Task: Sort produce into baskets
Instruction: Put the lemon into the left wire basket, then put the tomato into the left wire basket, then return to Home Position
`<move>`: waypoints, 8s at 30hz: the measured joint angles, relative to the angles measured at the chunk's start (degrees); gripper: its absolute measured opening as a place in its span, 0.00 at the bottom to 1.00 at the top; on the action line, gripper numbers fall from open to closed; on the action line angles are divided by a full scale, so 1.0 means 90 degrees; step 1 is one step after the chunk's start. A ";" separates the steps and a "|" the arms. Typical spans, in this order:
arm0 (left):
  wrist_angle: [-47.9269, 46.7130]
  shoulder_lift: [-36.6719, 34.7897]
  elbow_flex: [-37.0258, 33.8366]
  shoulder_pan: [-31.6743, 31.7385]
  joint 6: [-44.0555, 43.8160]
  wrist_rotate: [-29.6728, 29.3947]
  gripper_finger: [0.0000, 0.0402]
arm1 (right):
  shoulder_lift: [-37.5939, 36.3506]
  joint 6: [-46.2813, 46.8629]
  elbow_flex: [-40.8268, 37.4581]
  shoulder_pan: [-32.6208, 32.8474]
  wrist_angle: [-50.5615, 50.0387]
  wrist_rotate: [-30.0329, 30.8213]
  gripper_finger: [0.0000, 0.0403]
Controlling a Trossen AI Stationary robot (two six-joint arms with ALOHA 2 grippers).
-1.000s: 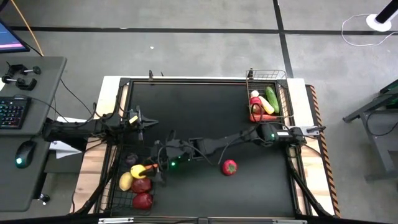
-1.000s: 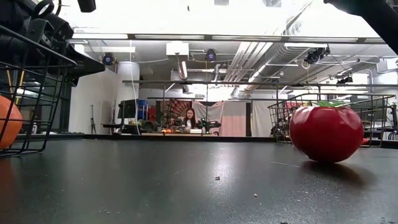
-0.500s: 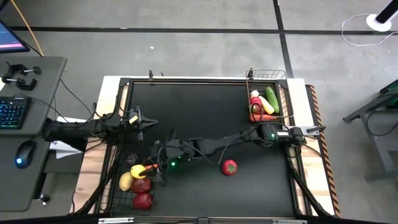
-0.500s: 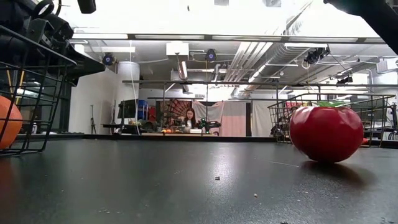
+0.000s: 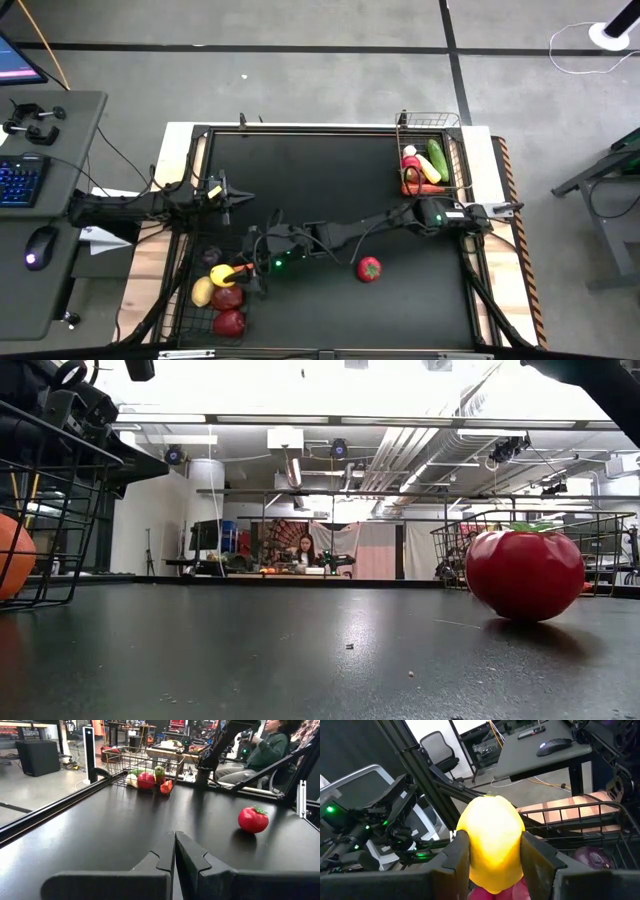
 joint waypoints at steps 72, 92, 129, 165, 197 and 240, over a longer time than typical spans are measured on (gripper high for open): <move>-0.0003 0.0001 0.0000 -0.0001 0.0000 0.0000 0.00 | -0.1212 -0.1032 0.0308 -0.0217 -0.7291 0.1600 0.81; 0.0001 0.0000 0.0001 0.0000 0.0000 0.0002 0.00 | -0.5083 0.2097 -0.5493 0.1345 -0.6559 0.1713 0.81; -0.0001 -0.0001 0.0001 -0.0001 0.0000 0.0000 0.00 | -0.3190 0.1537 -0.5761 0.1708 -0.5954 0.2560 0.81; 0.0002 0.0000 0.0001 -0.0002 0.0000 0.0000 0.00 | -0.3104 0.0145 -0.2947 0.0575 -0.5585 0.3435 0.66; 0.0001 -0.0001 0.0000 -0.0001 0.0000 0.0000 0.00 | -0.1022 0.2929 -0.3291 -0.0165 0.1944 0.2765 0.68; 0.0001 -0.0002 0.0000 -0.0001 0.0000 0.0002 0.00 | -0.2734 0.0026 -0.3274 -0.1558 -0.1497 -0.2655 0.96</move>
